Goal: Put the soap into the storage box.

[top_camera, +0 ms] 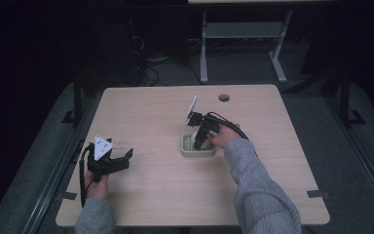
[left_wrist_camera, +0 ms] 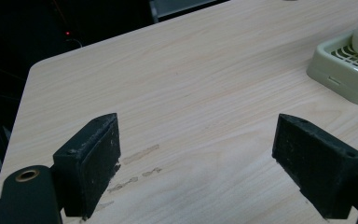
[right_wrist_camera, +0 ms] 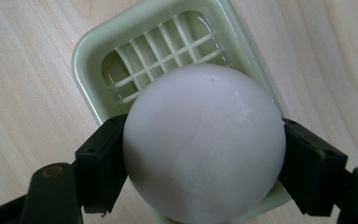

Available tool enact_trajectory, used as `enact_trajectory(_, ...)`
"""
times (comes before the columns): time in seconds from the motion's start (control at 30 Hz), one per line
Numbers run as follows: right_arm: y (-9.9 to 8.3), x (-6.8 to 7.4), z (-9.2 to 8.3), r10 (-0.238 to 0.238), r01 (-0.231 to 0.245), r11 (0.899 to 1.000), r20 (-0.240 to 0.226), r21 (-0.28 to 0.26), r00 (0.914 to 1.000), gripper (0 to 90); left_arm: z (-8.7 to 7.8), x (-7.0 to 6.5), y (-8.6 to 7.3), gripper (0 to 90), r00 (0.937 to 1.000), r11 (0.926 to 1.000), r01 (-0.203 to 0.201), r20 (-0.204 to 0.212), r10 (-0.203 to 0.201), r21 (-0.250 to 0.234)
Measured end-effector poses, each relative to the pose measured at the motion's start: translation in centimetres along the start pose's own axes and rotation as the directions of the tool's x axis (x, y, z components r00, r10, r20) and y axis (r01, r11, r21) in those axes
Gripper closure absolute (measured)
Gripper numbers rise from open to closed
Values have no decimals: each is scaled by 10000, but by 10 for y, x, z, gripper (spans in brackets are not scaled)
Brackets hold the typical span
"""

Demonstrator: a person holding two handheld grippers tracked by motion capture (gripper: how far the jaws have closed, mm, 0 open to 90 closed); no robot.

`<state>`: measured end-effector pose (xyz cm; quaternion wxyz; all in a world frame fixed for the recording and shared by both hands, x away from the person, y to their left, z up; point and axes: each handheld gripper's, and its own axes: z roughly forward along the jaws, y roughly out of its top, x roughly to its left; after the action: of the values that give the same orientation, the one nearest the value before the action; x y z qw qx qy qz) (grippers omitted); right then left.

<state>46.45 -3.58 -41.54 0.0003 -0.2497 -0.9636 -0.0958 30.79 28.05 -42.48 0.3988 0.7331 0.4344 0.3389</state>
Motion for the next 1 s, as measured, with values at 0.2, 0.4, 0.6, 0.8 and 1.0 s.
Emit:
enact_trajectory(0.2,0,0,-1,1,-2,10000,-64,-51,10000,230,0,0,0,148,10000,10000,-9,-9,9,7)
enact_trajectory(0.4,-1,1,-3,-28,28,10000,-44,-67,10000,222,0,0,0,148,10000,10000,-33,13,33,49)
enact_trajectory(0.6,-3,1,-9,70,-75,9995,-155,-300,9999,198,0,-1,0,148,10000,9999,-70,62,70,77)
enact_trajectory(0.8,-9,2,-15,172,-176,9987,-93,-472,9998,189,-1,-1,0,148,10000,10000,-62,69,62,57)
enact_trajectory(1.0,-14,1,-25,335,-349,9960,-183,-826,9993,190,0,0,0,148,10000,10000,-63,11,63,54)
